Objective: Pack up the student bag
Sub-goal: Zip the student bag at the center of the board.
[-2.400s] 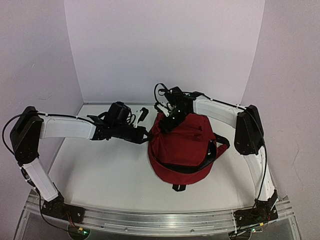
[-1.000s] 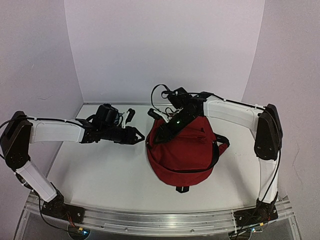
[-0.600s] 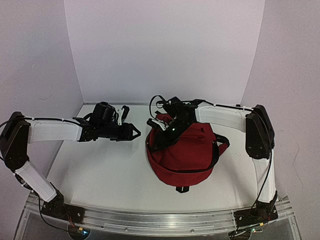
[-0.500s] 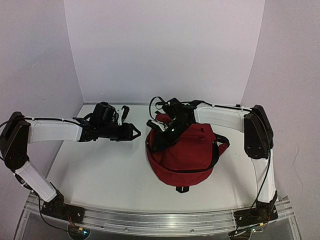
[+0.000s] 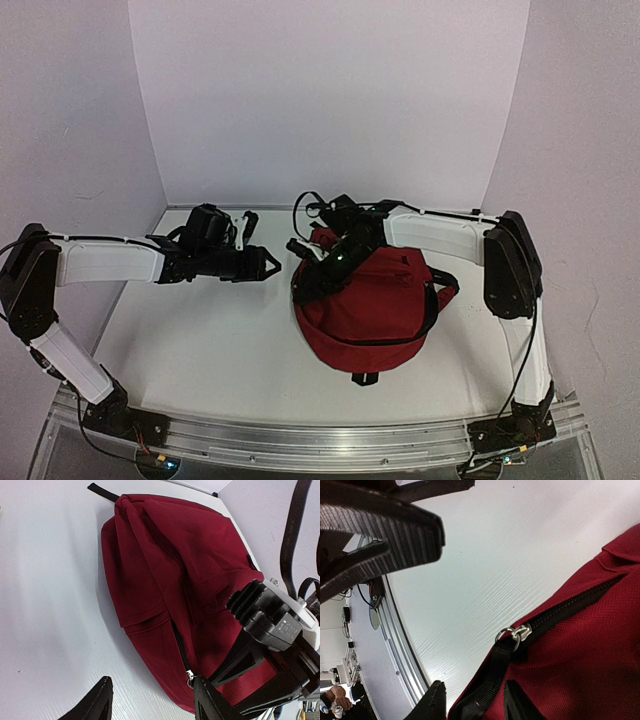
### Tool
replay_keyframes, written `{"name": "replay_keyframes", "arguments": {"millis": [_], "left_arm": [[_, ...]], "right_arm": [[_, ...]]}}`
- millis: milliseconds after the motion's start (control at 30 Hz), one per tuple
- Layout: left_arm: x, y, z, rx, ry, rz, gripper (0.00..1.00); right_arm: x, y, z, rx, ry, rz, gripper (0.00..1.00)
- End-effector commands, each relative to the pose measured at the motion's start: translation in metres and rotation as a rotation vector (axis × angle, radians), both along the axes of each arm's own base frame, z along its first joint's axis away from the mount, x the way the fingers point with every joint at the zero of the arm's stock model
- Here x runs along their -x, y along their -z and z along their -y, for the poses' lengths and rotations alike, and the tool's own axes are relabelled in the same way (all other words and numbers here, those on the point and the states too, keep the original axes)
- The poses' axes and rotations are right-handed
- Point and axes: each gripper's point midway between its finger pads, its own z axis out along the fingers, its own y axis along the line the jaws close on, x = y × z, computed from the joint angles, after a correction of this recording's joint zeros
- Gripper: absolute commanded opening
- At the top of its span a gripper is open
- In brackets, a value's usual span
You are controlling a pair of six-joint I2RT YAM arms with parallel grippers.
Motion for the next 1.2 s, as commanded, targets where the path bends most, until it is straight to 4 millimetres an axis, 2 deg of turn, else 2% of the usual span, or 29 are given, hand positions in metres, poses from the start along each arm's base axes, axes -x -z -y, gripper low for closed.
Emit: {"name": "replay_keyframes", "arguments": {"millis": [0,267,400,467,533,600,767,900,1033,1100,1167], "left_arm": [[-0.006,-0.02,-0.002,0.024,-0.018,0.046,0.55],[-0.009,-0.017,-0.004,0.039,-0.023,0.02,0.56],[-0.01,-0.007,0.0,0.051,-0.006,-0.025,0.56],[-0.011,-0.005,0.003,0.058,0.003,-0.037,0.56],[-0.012,-0.004,0.004,0.062,0.006,-0.04,0.56],[-0.013,-0.006,0.005,0.067,0.005,-0.038,0.56],[-0.013,-0.007,0.004,0.067,0.003,-0.036,0.56],[-0.014,-0.007,0.003,0.066,-0.001,-0.038,0.56],[-0.015,-0.002,0.002,0.07,-0.003,-0.052,0.56],[-0.015,-0.001,0.003,0.073,-0.002,-0.057,0.56],[-0.016,-0.002,0.004,0.077,0.001,-0.055,0.56]], "right_arm": [[-0.001,0.001,-0.012,-0.028,-0.007,-0.021,0.34],[-0.003,0.0,-0.011,-0.02,0.002,-0.009,0.11],[-0.003,-0.007,-0.007,-0.022,0.007,0.007,0.04],[-0.003,-0.01,-0.006,-0.022,0.01,0.012,0.09],[-0.006,-0.01,-0.004,-0.016,0.021,0.017,0.23],[-0.012,-0.009,-0.003,-0.013,0.037,0.017,0.28],[-0.018,-0.007,-0.001,-0.017,0.055,-0.002,0.11],[-0.017,-0.013,-0.002,-0.034,0.053,-0.01,0.06],[-0.019,-0.021,0.001,-0.048,0.056,-0.007,0.07],[-0.019,-0.023,0.003,-0.052,0.062,-0.011,0.21],[-0.02,-0.022,0.004,-0.049,0.066,-0.015,0.21]]}}
